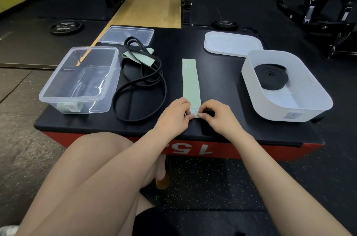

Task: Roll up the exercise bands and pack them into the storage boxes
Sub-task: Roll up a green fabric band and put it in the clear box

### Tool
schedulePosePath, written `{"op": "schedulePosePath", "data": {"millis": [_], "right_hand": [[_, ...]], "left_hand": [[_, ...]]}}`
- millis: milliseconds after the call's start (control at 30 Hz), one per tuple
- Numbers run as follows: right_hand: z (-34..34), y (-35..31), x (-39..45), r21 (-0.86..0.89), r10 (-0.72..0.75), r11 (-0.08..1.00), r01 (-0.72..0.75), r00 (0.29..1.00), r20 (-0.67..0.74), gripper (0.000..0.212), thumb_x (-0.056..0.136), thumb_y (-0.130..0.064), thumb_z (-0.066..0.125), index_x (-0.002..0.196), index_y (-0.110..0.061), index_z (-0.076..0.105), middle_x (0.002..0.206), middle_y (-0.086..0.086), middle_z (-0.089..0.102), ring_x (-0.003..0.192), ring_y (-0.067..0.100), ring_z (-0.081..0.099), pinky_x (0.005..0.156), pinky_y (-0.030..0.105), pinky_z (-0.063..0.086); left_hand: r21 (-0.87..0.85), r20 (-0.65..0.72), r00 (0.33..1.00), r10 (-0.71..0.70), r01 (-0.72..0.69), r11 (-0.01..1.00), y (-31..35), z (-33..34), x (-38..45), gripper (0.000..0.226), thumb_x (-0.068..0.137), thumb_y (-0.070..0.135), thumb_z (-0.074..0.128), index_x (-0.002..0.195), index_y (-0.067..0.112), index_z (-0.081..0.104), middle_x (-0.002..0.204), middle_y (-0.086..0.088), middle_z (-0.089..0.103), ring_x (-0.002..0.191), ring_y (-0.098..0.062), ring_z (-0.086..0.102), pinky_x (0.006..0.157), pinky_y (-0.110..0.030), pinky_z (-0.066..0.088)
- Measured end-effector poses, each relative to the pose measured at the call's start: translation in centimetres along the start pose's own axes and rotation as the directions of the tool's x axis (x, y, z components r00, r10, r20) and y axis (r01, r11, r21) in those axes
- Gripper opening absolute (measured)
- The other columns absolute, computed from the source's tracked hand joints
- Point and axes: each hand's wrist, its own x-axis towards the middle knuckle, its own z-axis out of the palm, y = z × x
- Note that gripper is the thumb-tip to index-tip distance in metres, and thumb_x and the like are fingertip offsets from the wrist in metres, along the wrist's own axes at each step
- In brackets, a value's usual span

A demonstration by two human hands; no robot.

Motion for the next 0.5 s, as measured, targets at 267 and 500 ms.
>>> {"op": "schedulePosePath", "data": {"millis": [267, 500], "right_hand": [[0.31, 0.04, 0.69, -0.018, 0.015, 1.0, -0.015, 1.0, -0.013, 0.006, 0.088, -0.013, 0.063, 0.082, -0.015, 0.064, 0.09, -0.007, 0.057, 0.087, 0.01, 0.051, 0.08, 0.017, 0.035], [0.37, 0.07, 0.86, -0.038, -0.014, 0.999, 0.012, 0.998, -0.058, 0.003, 0.088, -0.016, 0.063, 0.085, -0.017, 0.064, 0.089, -0.008, 0.058, 0.088, 0.011, 0.054, 0.082, 0.026, 0.044]], "left_hand": [[0.046, -0.005, 1.0, 0.006, -0.006, 0.999, 0.16, -0.24, 0.22, 0.014, 0.094, 0.025, 0.049, 0.105, 0.016, 0.053, 0.107, 0.004, 0.055, 0.093, -0.019, 0.053, 0.077, -0.034, 0.044], [0.05, 0.015, 1.0, -0.002, 0.001, 0.999, -0.16, -0.18, 0.46, 0.019, 0.089, 0.03, 0.059, 0.098, 0.013, 0.055, 0.108, 0.004, 0.053, 0.095, -0.016, 0.051, 0.081, -0.033, 0.044]]}}
